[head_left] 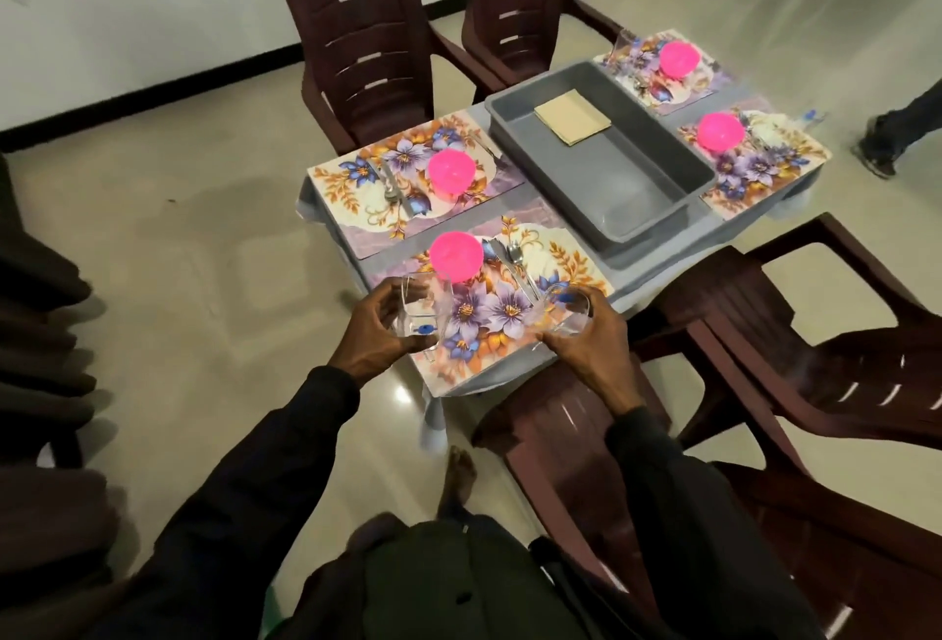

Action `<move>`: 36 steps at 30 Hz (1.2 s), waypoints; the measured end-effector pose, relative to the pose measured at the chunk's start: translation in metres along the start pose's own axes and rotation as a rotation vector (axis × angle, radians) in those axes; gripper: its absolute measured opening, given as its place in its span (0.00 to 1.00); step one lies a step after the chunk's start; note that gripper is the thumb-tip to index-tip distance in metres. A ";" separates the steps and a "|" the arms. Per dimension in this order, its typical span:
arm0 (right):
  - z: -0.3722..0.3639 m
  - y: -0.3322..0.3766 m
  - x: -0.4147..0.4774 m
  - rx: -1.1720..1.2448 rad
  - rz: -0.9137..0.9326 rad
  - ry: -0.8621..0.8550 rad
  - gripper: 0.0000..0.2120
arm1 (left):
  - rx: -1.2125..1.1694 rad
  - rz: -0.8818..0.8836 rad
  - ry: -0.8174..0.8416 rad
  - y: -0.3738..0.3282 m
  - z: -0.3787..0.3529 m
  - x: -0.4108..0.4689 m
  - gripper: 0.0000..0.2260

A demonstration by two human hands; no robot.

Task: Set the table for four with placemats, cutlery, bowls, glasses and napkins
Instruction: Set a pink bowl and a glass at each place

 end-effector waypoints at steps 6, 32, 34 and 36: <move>-0.008 -0.029 0.042 -0.031 -0.110 -0.066 0.34 | 0.006 -0.013 0.062 -0.005 0.007 0.058 0.29; -0.061 -0.098 0.146 -0.216 -0.524 -0.237 0.31 | 0.142 0.005 0.437 -0.032 0.032 0.257 0.31; -0.064 -0.101 0.144 -0.206 -0.545 -0.241 0.31 | 0.147 0.000 0.452 -0.033 0.032 0.262 0.31; -0.065 -0.103 0.141 -0.188 -0.564 -0.255 0.30 | 0.148 0.002 0.465 -0.033 0.031 0.266 0.31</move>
Point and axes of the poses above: each hand's wrist, its own x-axis towards the middle knuckle, its own z-axis out of the back of the hand, y = z × x, the point moved 7 cm from there along x, towards the middle knuckle, and after that the axes turned 7 degrees about z, right-handed, at the moved point
